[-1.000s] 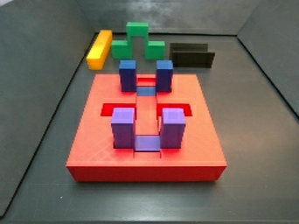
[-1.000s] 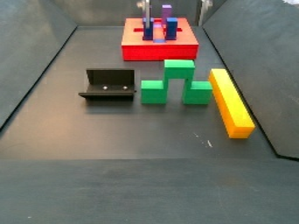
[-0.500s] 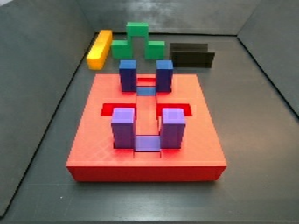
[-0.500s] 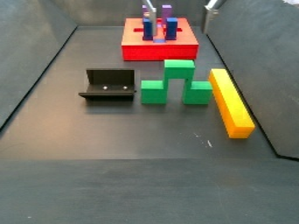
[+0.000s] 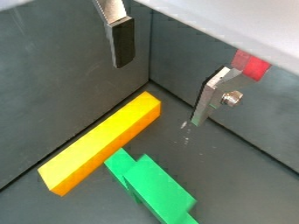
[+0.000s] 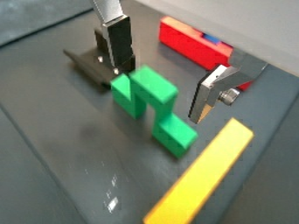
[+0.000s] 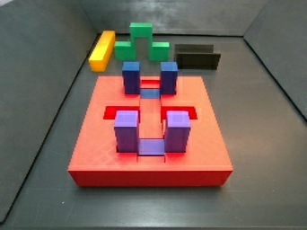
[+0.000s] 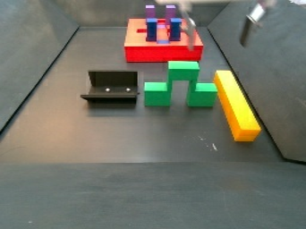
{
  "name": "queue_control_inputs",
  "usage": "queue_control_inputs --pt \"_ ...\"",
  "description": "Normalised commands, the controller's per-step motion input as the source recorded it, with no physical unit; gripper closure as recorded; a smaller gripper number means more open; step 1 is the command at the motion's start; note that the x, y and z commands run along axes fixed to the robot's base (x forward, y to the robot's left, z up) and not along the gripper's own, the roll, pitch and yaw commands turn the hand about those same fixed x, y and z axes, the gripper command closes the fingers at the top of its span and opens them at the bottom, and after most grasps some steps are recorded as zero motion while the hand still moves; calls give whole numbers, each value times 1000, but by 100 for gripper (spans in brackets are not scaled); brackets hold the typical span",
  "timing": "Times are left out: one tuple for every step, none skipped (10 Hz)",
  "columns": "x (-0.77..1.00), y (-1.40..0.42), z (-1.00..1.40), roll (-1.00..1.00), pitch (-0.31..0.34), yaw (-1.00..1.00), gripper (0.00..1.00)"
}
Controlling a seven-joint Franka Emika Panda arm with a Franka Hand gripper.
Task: Pick up the yellow object. Move up. Move to above the board. Insert the yellow object.
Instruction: Pick up the yellow object.
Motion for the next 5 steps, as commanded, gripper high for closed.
queue_control_inputs --pt "-169 -31 -737 309 0 0 0" --pt "-49 -23 -640 323 10 23 0" --pt "-140 0 -469 269 4 23 0" --pt "-351 46 -146 101 0 0 0" --pt "-354 0 -229 17 0 0 0"
